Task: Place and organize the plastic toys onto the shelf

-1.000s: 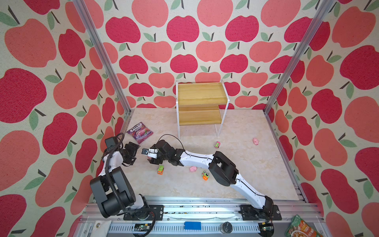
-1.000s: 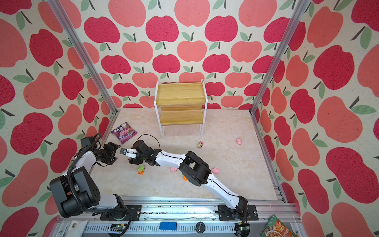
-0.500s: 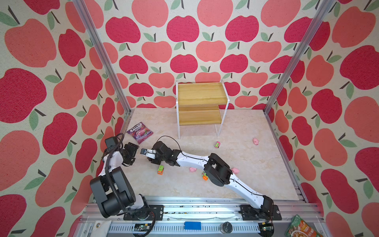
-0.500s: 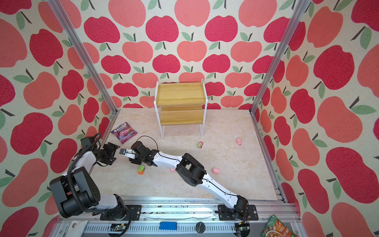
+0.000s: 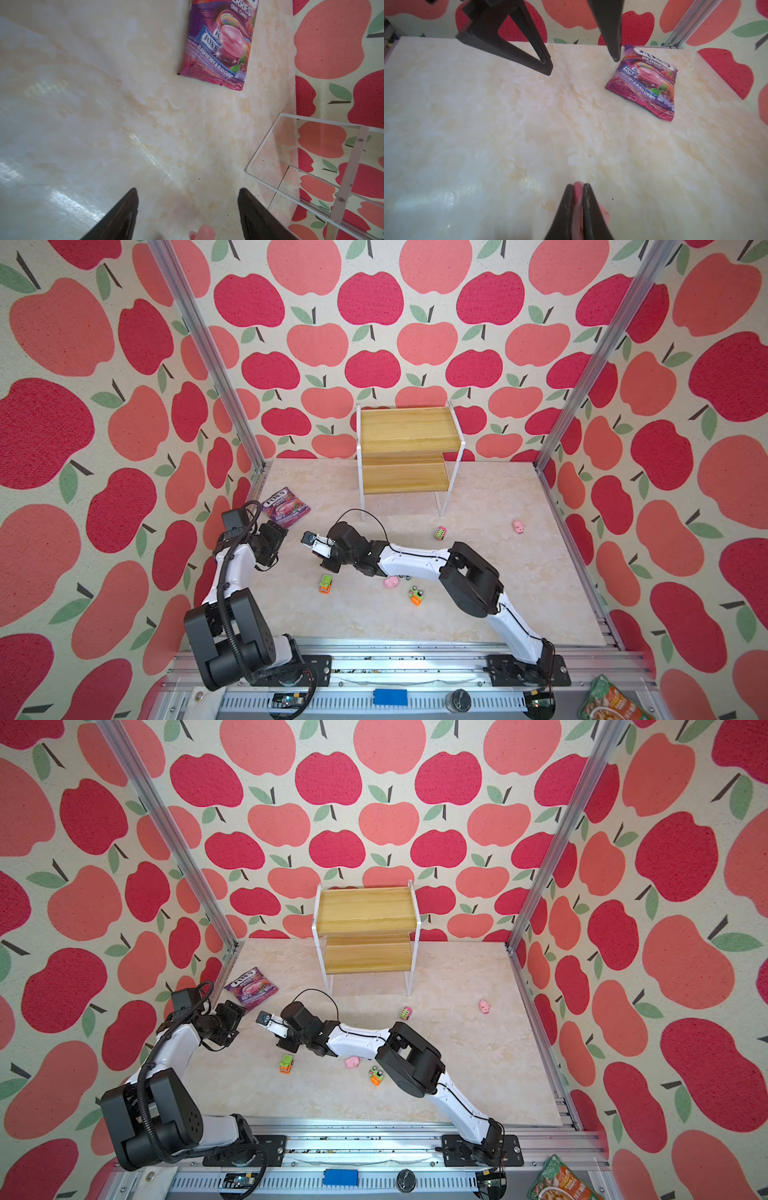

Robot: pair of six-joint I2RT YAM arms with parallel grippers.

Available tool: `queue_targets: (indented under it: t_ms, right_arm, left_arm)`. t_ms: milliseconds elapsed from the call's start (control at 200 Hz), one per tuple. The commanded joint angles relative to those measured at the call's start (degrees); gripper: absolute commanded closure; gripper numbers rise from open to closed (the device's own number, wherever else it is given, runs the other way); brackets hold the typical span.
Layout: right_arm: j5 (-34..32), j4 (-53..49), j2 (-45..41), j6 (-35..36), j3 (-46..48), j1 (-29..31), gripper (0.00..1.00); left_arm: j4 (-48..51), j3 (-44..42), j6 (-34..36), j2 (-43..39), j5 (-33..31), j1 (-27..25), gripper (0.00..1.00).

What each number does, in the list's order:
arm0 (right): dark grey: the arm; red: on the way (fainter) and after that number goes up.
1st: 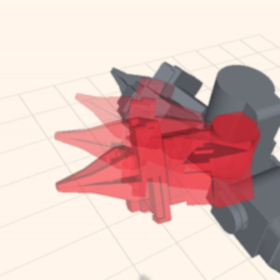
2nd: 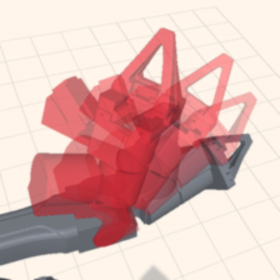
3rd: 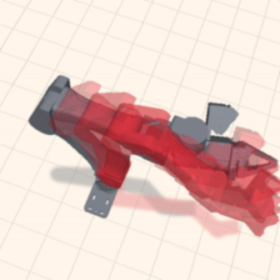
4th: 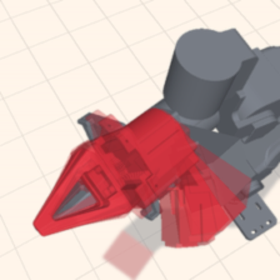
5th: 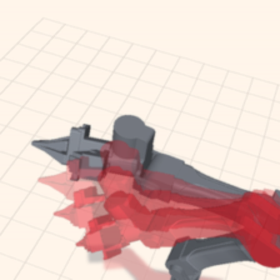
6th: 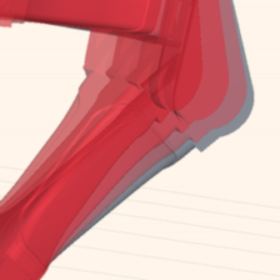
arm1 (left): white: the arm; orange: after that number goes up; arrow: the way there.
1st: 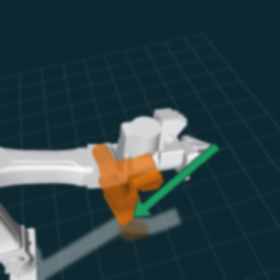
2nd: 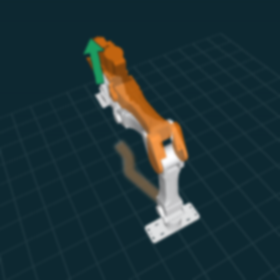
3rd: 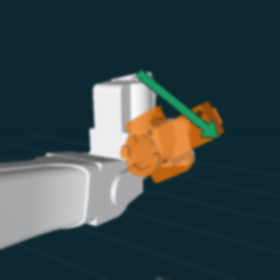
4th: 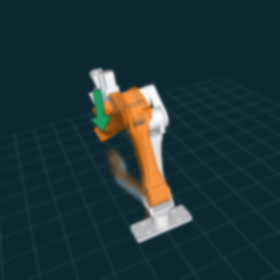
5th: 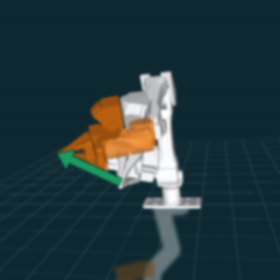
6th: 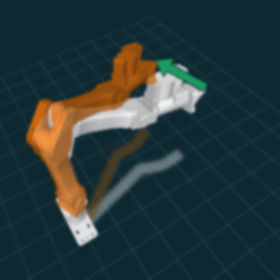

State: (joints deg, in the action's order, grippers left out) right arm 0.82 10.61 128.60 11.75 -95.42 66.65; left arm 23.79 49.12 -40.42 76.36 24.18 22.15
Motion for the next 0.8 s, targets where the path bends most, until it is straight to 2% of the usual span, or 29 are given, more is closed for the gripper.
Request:
queue_targets:
  t_ms: [0,110,220,400,500,615,795]
  right_arm:
    - [-0.2,10.2,-10.5,-8.9,11.6,-1.6,0.92]
    - [-1.7,14.5,-20.7,-16.1,25.6,-3.4,0.92]
    - [-2.8,13.9,-29.5,-23.0,37.2,-5.6,0.92]
    - [-3.5,9.5,-39.9,-32.9,49.5,-9.5,0.92]
    - [-2.7,8.5,-42.5,-38.7,54.1,-12.4,0.92]
    - [-2.3,9.2,-43.9,-44.8,58.4,-15.2,0.91]
    - [-1.1,11.4,-44.3,-52.7,63.9,-19.1,0.90]
  left_arm:
    - [2.6,1.3,4.3,-3.0,-3.0,-3.5,0.22]
    - [2.5,-0.7,7.1,-7.2,-4.5,-10.3,0.21]
    - [4.1,-1.3,11.3,-10.8,-7.6,-20.9,0.20]
    - [5.3,-1.4,20.2,-13.8,-14.8,-40.0,0.19]
    - [4.1,-0.7,22.8,-12.7,-16.5,-48.4,0.18]
    - [1.5,0.0,23.8,-8.1,-16.2,-54.2,0.17]
    - [-2.7,1.6,23.2,-1.1,-13.3,-58.4,0.17]
